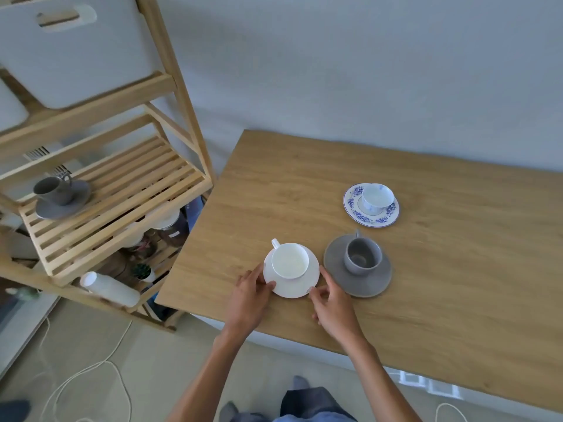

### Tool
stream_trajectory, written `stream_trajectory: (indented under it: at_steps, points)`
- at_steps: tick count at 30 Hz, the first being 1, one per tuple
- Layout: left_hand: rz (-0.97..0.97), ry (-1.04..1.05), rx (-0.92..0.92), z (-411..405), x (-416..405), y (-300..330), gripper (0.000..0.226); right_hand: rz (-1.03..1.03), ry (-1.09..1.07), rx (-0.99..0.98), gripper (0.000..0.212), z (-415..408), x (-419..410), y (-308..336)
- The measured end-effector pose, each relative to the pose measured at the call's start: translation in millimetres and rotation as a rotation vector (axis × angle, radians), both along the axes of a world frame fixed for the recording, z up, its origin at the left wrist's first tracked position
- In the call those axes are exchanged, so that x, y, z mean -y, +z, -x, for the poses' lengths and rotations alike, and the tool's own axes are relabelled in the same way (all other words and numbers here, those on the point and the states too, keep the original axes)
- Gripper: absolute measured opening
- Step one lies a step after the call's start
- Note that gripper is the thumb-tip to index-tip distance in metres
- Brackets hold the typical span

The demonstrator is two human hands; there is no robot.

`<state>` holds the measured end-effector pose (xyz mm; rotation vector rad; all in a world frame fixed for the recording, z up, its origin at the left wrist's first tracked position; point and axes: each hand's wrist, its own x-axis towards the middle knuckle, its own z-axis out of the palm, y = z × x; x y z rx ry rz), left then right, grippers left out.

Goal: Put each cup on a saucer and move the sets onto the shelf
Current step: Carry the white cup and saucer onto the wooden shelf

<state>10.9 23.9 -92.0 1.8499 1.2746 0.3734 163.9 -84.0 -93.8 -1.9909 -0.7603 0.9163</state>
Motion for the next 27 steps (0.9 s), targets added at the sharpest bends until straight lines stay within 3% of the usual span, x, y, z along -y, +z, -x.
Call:
stream_trajectory:
  at_steps: [10,20,27]
  points:
    - [0.048,0.13,0.113,3.8,-0.2,0.5,0.038,0.031,-0.04,0.13,0.036,5.7,-23.6,-24.2]
    - [0.088,0.248,0.185,50.3,-28.1,5.9,0.039,-0.033,-0.011,0.001,0.042,39.1,-62.2,-13.0]
    - [-0.008,0.277,0.225,102.4,-88.7,28.6,0.043,-0.096,0.044,-0.093,0.038,83.3,-133.2,22.5]
